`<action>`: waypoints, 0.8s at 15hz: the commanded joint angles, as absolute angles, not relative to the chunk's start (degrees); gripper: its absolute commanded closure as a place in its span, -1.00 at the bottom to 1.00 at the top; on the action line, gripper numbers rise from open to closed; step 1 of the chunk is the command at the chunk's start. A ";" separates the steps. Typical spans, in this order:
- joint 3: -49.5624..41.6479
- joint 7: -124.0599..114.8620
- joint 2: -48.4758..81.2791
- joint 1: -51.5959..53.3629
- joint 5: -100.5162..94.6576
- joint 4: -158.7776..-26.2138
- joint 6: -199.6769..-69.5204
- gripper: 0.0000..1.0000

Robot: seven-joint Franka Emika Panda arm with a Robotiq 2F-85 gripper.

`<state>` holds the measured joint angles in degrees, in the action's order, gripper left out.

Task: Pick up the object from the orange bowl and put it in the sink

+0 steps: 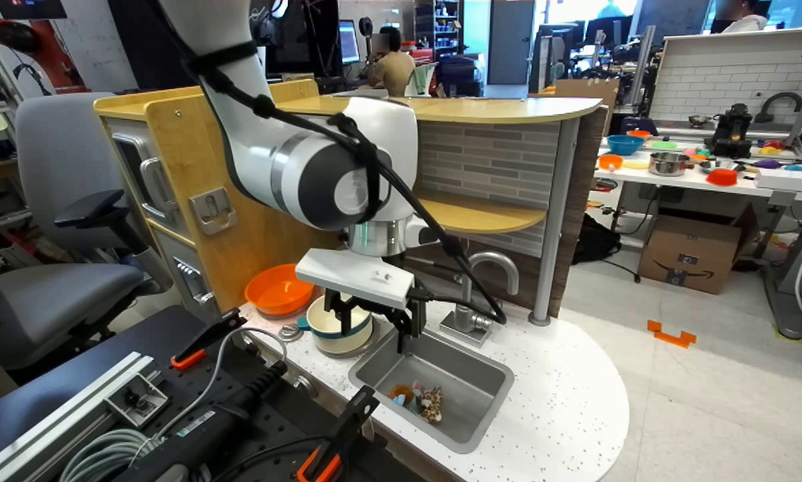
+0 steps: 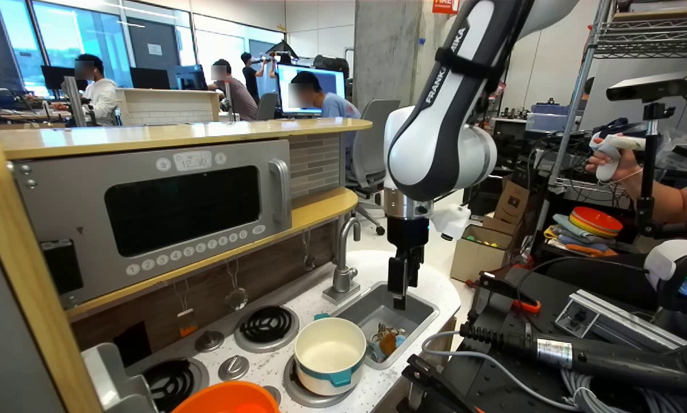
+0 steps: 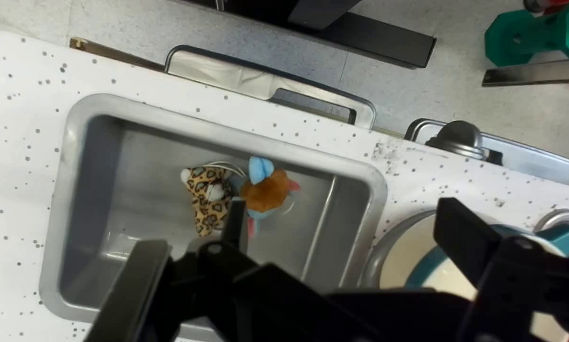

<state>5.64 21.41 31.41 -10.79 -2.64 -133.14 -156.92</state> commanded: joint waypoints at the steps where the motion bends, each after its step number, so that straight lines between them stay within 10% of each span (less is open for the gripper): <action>1: 8.07 22.49 19.81 -11.35 -1.05 -142.32 -157.04 -1.00; 12: 9.69 20.18 2.41 -2.69 5.70 -151.32 -146.79 -1.00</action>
<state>11.23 20.79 6.59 -5.49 5.22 -149.28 -151.67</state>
